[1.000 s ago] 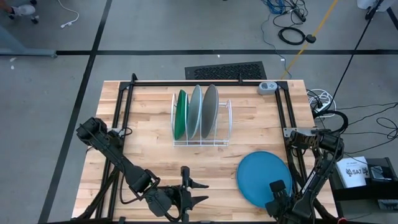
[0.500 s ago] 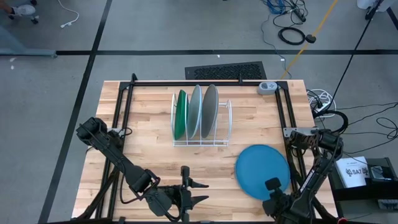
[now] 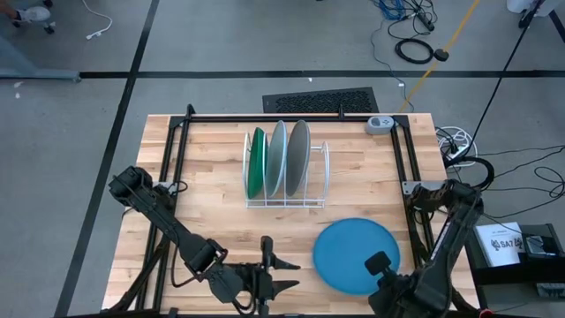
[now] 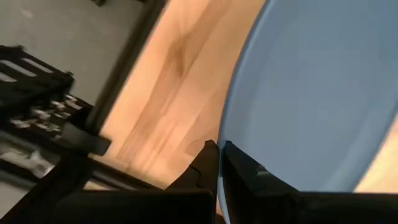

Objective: Sort dishes
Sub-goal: Put the blue plate in the dish rack

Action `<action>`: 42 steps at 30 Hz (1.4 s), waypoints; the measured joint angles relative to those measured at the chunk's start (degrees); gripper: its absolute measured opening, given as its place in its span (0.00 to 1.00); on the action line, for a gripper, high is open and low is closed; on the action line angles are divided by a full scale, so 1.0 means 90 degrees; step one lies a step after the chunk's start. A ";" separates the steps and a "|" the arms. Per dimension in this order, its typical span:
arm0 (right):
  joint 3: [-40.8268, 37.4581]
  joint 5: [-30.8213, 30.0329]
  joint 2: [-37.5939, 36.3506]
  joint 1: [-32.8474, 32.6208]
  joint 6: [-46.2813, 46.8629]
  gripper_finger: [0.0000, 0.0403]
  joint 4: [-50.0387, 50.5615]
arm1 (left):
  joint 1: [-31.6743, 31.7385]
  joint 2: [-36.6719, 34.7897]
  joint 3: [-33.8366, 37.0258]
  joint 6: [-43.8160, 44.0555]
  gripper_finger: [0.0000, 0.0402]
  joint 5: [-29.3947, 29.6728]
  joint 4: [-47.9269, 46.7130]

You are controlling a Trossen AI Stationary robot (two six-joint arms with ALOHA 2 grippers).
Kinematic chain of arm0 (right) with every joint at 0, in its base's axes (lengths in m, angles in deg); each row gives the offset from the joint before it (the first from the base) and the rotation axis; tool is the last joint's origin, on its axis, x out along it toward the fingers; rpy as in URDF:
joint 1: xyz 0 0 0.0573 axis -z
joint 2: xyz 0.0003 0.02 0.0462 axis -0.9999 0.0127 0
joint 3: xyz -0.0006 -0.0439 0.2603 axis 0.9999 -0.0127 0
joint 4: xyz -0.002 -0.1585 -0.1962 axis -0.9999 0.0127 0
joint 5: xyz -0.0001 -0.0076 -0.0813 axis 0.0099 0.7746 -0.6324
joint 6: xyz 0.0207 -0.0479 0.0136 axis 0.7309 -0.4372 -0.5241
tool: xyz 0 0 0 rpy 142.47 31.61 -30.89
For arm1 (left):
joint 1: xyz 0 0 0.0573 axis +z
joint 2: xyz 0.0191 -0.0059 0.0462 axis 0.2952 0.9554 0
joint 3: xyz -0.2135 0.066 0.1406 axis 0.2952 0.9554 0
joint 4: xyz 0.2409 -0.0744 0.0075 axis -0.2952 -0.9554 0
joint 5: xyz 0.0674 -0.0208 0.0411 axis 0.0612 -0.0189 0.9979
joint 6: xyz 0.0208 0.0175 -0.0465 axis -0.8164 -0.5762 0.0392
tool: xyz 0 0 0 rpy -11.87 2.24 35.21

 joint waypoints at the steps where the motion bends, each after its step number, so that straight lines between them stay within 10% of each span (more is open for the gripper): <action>1: 0.0277 -0.0038 0.0000 0.0060 -0.0150 0.00 0.0162 | 0.0002 0.0000 0.0000 -0.0173 0.40 -0.0079 0.0172; 12: 0.2668 -0.0135 -0.0306 0.0880 -0.1817 0.00 0.0540 | 0.0083 -0.0001 -0.1032 -0.0448 0.40 -0.0717 -0.0784; 23: 0.2714 0.0150 -0.0823 0.1632 -0.2395 0.00 0.0561 | 0.0214 -0.0007 -0.2354 0.0838 0.40 -0.0964 -0.3388; 42: 0.2712 0.0362 -0.0690 0.1756 -0.2721 0.00 0.0562 | 0.0670 0.0122 -0.2203 0.1646 0.40 -0.1587 -0.4055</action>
